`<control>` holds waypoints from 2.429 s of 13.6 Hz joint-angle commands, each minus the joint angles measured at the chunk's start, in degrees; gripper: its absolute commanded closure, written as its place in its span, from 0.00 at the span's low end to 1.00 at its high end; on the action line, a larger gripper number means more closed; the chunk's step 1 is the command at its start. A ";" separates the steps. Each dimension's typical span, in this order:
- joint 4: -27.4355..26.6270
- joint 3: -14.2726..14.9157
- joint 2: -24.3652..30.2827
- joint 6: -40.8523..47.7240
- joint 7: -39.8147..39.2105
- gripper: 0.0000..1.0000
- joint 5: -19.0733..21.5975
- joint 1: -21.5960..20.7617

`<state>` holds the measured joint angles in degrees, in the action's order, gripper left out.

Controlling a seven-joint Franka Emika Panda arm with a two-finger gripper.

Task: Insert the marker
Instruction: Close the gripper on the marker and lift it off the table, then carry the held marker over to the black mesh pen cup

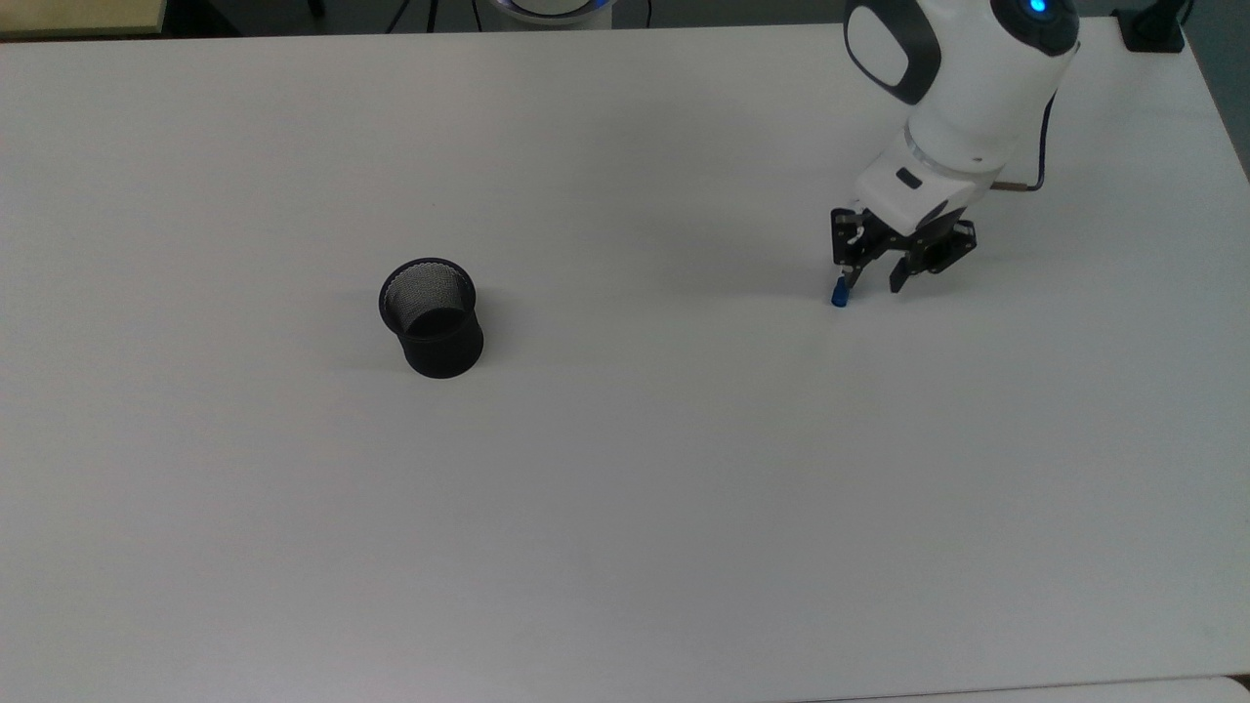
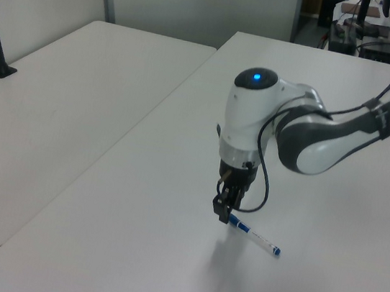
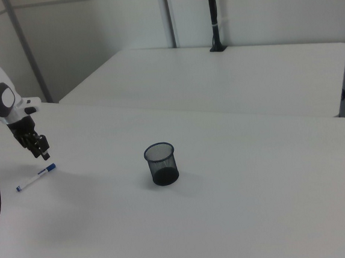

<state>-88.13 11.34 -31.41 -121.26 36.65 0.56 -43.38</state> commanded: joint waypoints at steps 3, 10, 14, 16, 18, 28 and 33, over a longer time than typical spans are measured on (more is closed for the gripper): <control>-3.18 0.00 2.06 1.55 6.57 0.47 1.73 1.02; -3.28 -0.18 -1.81 0.67 8.09 0.54 2.26 1.55; -3.19 -0.18 -2.17 0.59 7.65 0.85 2.26 1.55; -2.92 -0.18 -2.25 0.50 7.56 0.97 2.34 1.55; -2.84 -0.26 -2.26 0.50 7.56 1.00 2.34 1.46; -1.61 0.09 5.38 2.25 3.44 1.00 0.51 5.50; -1.52 0.18 7.67 2.43 1.51 1.00 -4.16 11.64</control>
<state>-88.32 11.58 -26.71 -119.62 40.80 -2.09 -34.94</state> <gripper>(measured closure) 0.806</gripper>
